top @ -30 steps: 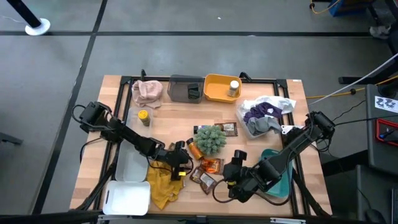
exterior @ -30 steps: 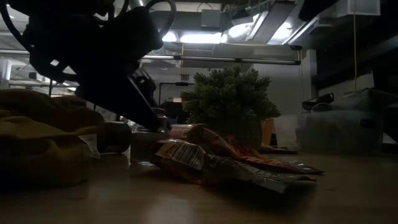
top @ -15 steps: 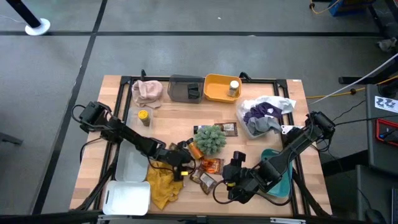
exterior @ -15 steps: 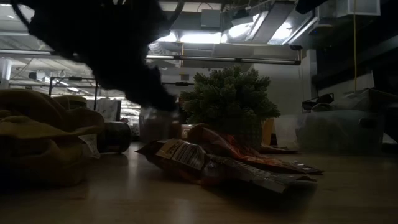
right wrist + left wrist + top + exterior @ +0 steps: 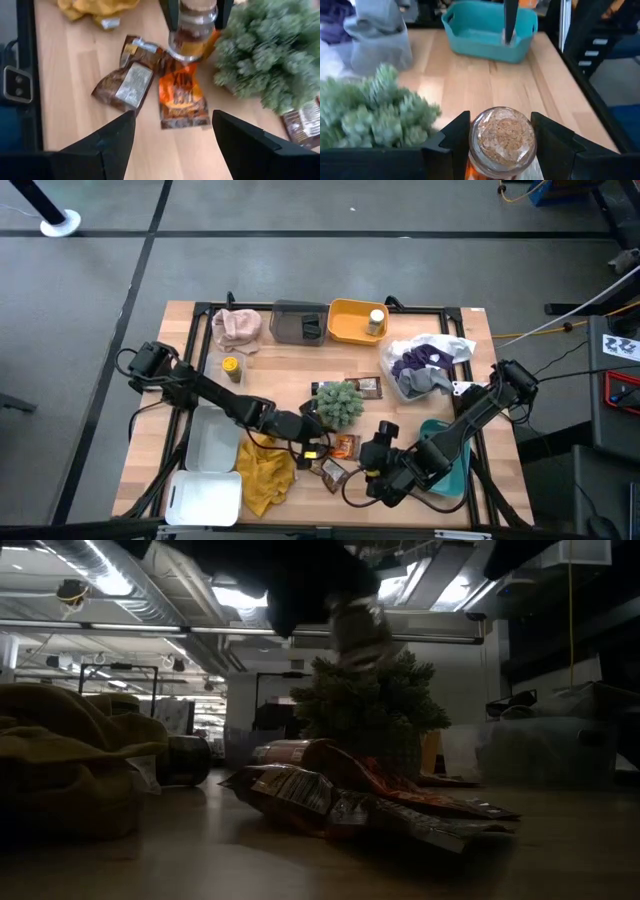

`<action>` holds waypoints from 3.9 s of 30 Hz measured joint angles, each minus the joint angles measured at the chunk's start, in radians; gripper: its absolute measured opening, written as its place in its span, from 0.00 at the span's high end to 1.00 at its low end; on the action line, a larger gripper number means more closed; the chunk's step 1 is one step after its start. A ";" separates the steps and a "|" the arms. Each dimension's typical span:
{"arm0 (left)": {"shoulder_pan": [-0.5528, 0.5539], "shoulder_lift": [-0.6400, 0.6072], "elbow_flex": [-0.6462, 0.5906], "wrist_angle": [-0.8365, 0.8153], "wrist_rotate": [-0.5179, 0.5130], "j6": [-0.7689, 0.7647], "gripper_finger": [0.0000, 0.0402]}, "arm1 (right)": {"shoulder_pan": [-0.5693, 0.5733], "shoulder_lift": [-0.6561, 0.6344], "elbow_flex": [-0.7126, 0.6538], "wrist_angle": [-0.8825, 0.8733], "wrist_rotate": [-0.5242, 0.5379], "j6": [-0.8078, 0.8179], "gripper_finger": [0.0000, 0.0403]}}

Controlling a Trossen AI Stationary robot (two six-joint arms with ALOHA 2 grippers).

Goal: Sort spices by type
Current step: Put the brown spice bottle into the green bin

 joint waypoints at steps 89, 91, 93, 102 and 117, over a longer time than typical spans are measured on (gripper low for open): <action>-0.005 -0.126 0.023 -0.077 0.001 -0.058 0.38 | 0.463 -0.165 -0.171 -0.613 0.279 1.129 0.50; -0.005 -0.126 0.023 -0.077 0.000 -0.060 0.38 | 0.505 -0.164 -0.242 -0.609 0.276 1.229 0.51; -0.005 -0.126 0.023 -0.075 0.000 -0.060 0.38 | 0.538 -0.164 -0.306 -0.601 0.276 1.306 0.52; -0.005 -0.126 0.023 -0.070 0.000 -0.088 0.38 | 0.618 -0.164 -0.528 -0.492 0.220 1.448 0.51; -0.005 -0.126 0.023 -0.062 0.000 -0.165 0.38 | 0.622 -0.164 -0.748 -0.248 0.136 1.439 0.51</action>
